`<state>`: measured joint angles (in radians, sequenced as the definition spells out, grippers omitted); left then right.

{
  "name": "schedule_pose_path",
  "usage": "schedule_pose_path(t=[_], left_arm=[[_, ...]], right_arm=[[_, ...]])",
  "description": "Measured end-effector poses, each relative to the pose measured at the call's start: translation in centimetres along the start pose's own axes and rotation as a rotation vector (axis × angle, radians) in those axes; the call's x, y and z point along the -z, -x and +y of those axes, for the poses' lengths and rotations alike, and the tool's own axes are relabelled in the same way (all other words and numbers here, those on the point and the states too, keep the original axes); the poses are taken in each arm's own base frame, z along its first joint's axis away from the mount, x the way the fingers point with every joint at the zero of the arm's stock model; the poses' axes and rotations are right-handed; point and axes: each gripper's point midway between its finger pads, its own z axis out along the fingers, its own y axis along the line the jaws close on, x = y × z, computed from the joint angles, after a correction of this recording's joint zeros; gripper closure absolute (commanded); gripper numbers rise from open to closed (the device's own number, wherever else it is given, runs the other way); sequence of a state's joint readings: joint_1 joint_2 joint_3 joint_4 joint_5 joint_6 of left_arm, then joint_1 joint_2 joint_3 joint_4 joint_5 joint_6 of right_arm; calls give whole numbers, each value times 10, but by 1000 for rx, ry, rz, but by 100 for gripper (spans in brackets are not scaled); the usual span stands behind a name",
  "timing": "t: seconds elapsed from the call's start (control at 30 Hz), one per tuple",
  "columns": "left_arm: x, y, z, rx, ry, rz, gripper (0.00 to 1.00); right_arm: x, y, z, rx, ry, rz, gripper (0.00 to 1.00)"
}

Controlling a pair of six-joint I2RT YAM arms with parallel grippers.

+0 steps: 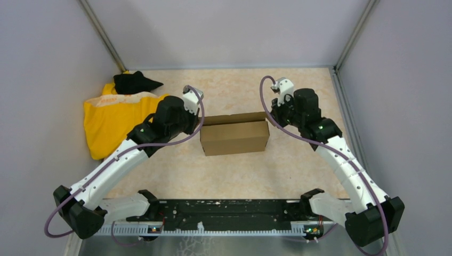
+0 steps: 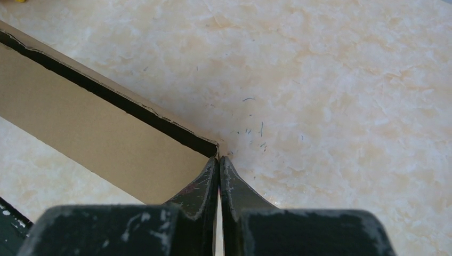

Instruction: Fold the paper box

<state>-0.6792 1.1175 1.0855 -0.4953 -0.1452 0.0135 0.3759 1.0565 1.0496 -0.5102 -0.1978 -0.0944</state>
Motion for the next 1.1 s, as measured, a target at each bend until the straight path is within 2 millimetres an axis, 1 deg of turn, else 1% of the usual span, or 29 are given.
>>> schedule_pose_path(t=[0.03, 0.1, 0.43, 0.73, 0.9, 1.07, 1.1], left_arm=[[0, -1, 0, 3, 0, 4, 78], [0, -2, 0, 14, 1, 9, 77], [0, -4, -2, 47, 2, 26, 79], [0, -3, 0, 60, 18, 40, 85], [2, -2, 2, 58, 26, 46, 81], [3, -3, 3, 56, 33, 51, 69], [3, -4, 3, 56, 35, 55, 68]], right_arm=[[0, 0, 0, 0, -2, 1, 100], [0, 0, 0, -5, -6, 3, 100], [-2, 3, 3, -17, -20, 22, 100], [-4, 3, 6, -21, -32, 33, 100], [-4, 3, 6, -20, -34, 35, 100], [-6, 1, 4, -21, -40, 42, 100], [-6, 1, 4, -21, -41, 43, 100]])
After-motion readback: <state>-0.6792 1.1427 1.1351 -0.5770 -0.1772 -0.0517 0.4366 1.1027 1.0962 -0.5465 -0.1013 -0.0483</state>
